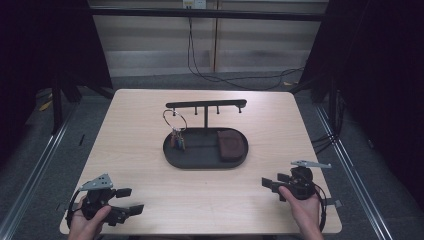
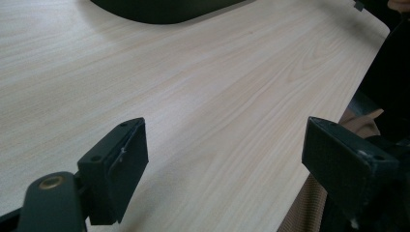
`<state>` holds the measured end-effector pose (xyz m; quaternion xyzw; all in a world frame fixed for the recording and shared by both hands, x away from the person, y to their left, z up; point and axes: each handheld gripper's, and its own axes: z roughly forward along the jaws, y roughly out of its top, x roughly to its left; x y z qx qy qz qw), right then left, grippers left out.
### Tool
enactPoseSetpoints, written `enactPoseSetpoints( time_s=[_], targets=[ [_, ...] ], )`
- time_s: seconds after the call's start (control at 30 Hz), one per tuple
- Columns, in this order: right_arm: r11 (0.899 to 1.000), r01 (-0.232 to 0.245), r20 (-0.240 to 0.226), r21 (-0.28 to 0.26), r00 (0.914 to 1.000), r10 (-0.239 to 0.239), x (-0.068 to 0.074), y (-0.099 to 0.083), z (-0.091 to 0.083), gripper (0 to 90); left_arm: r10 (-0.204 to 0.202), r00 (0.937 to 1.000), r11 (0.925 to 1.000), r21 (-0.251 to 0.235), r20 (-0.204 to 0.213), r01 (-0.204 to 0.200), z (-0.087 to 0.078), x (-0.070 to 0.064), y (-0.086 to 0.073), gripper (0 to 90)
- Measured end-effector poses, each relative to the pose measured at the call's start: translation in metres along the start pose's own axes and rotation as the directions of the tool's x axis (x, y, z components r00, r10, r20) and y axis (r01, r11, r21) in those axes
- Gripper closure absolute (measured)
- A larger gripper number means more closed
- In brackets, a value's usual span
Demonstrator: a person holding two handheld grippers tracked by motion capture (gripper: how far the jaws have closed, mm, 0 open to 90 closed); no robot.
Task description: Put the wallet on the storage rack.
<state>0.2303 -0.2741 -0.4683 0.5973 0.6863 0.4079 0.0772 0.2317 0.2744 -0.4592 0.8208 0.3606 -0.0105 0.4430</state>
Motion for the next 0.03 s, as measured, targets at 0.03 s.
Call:
enactPoseSetpoints(
  time_s=[0.03],
  targets=[
    [1.0, -0.005, 0.003, -0.001, 1.0, 0.005, -0.001, -0.0012, -0.0004, 23.0, 0.001, 1.0, 1.0, -0.004, -0.003, -0.001, -0.0004, -0.0002, 0.0001, 16.6]
  ],
)
